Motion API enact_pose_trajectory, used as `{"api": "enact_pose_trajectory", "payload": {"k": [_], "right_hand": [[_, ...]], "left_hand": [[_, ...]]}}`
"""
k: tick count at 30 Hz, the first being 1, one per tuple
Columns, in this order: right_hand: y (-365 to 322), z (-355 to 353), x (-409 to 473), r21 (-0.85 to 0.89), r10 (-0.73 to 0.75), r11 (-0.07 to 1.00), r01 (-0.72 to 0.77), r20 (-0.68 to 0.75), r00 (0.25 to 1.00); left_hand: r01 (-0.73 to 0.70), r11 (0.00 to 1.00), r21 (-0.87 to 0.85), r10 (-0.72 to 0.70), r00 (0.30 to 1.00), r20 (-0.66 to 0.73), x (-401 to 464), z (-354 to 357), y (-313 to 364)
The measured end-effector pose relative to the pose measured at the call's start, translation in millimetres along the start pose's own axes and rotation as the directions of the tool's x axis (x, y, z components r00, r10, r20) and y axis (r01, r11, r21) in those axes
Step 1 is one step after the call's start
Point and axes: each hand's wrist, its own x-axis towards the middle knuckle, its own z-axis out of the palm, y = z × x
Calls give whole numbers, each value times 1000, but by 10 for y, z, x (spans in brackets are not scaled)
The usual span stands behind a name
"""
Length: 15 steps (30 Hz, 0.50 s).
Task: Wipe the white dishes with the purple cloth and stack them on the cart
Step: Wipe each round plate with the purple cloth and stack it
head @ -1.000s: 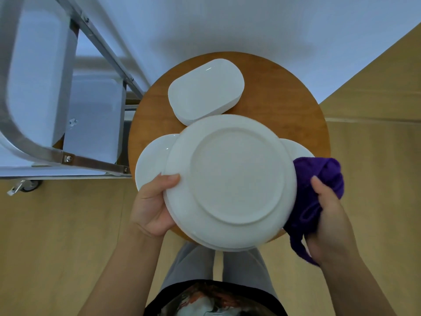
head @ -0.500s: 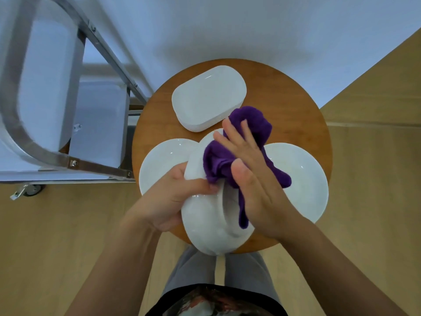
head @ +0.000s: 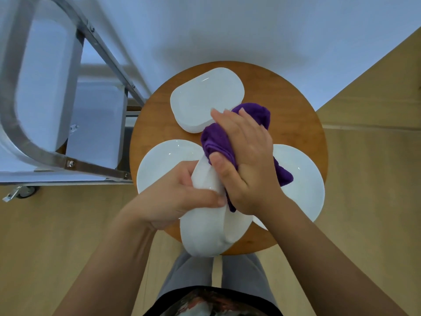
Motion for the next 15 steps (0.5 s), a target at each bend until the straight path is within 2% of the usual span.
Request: {"api": "enact_pose_trajectory", "payload": {"k": [4,7,9,13,15], "right_hand": [[122,-66,99,202,160,968,-148,-45,986],[190,-149,105,225,254,942,-250,14,967],[214,-226,95,236,306,921,-310,56,950],[196,-388,51,329,411,836,-439,155,898],[135,-408,-9,372,451,801,-469,141,881]], "left_hand": [[-29,990,-137,36,998,47,-62,12,2],[-40,972,-231,45,999,19,-113,16,7],[-63,947,-314,57,998,-28,-151,19,20],[-189,865,-464,103,973,-204,-201,-4,46],[-229,836,-498,108,959,-261,-199,0,85]]}}
